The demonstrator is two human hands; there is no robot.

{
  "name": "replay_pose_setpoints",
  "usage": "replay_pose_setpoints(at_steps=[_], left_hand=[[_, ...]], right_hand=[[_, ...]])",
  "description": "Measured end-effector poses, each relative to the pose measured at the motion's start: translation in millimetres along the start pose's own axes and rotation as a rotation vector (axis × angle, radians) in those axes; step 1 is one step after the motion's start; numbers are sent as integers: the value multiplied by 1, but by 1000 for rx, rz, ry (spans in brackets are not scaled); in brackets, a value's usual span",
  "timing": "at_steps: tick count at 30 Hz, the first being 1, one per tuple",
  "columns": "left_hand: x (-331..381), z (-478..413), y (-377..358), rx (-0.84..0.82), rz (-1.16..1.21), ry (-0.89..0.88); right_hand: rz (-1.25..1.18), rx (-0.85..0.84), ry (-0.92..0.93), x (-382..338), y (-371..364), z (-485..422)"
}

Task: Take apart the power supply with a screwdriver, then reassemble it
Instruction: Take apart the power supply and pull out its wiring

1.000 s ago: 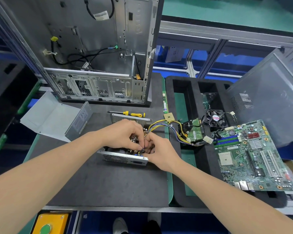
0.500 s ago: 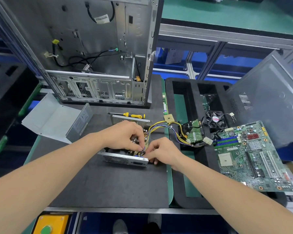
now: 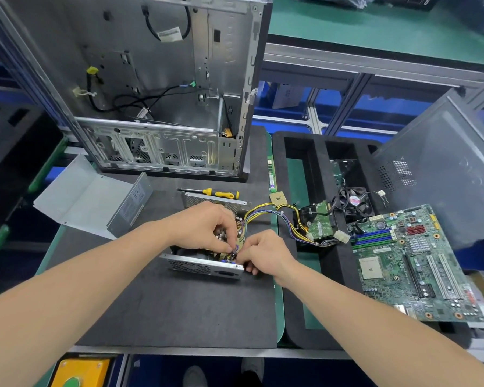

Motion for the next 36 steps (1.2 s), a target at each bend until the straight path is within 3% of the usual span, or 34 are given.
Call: replay_pose_setpoints(at_steps=[8, 18, 24, 36], left_hand=[[1, 1, 0, 6, -10, 16], [2, 2, 1, 16, -10, 34], [2, 1, 1, 11, 0, 49], [1, 0, 2, 7, 8, 70]], right_hand=[[-53, -143, 34, 0, -2, -1], [-63, -91, -1, 4, -1, -8], [-137, -208, 51, 3, 0, -6], [-211, -223, 55, 11, 1, -14]])
Point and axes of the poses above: each hand's wrist, its own z-axis away from the middle knuckle, its own y-axis out of the back of the hand, x = y × z, the point moved 9 cm from there along -z, towards the middle knuckle, and after that the axes turned 13 degrees about -z, right-handed, at the moved point
